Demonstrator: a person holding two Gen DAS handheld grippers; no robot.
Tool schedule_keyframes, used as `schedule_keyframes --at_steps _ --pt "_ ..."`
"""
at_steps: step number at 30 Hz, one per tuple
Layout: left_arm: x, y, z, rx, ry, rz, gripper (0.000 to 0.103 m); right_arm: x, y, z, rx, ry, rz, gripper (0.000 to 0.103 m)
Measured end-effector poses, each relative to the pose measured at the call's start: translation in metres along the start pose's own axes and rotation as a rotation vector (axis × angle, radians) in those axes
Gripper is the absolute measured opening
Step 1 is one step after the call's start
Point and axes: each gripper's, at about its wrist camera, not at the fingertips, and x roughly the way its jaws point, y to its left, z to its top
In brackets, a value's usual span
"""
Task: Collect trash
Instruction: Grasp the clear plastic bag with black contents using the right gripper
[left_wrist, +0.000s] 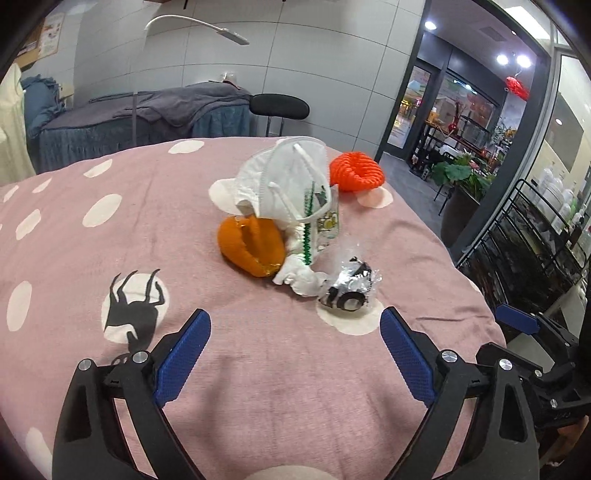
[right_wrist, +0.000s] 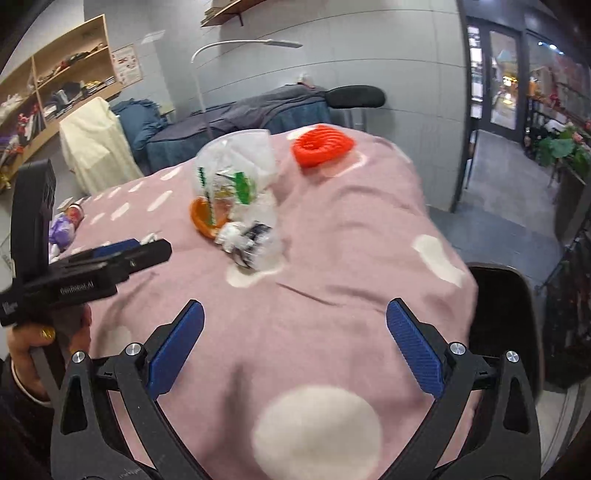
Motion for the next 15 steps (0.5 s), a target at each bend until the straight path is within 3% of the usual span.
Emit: schedule_keyframes --at_steps 7,9,11,15 --pt "-0.002 0.027 -0.001 -0.052 0.015 0.011 0.081 0.051 0.024 0.032 -0.014 0.084 0.041 0.096" --pt "0.000 0.030 -0.002 -0.056 0.027 0.005 0.077 0.070 0.029 0.039 -0.023 0.124 0.031 0.090" --pt "0.001 0.033 -0.002 -0.062 0.032 -0.002 0.075 0.090 0.029 0.046 -0.007 0.184 0.044 0.075" --pt "-0.001 0.040 0.000 -0.070 0.028 0.002 0.075 0.122 0.020 0.054 0.070 0.297 0.061 0.068"
